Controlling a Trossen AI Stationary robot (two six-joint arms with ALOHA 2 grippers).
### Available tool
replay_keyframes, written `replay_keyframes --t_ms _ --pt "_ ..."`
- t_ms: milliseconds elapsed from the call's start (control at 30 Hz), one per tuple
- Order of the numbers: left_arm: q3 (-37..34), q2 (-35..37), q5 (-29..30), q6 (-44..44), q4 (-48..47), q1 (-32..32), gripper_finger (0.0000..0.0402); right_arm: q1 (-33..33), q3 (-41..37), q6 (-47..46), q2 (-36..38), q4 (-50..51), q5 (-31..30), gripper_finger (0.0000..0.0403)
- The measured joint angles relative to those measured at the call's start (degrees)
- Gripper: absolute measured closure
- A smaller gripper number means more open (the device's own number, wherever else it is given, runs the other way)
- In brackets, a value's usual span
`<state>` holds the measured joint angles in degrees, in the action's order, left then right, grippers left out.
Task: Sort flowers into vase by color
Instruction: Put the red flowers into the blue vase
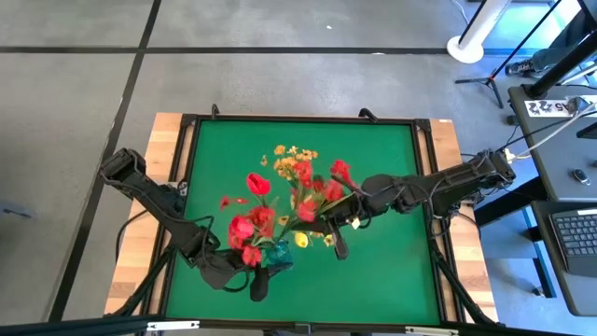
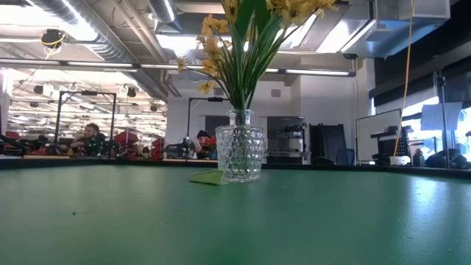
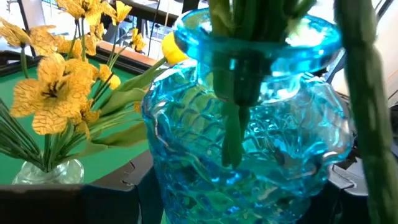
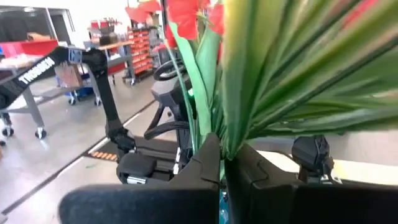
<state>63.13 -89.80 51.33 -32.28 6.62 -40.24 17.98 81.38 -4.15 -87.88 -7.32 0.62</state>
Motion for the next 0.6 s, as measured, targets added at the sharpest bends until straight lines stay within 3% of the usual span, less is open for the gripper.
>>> replay_keyframes --t_ms 267,600 --pt "0.0 0.0 -0.1 -0.7 -1.5 -0.9 0.016 0.1 3.5 2.1 0.2 7.4 0.9 0.04" --pt "0.0 0.0 -1.3 -7.1 -9.1 -2.4 0.016 0.1 5.4 4.8 0.2 9.6 3.0 0.0402"
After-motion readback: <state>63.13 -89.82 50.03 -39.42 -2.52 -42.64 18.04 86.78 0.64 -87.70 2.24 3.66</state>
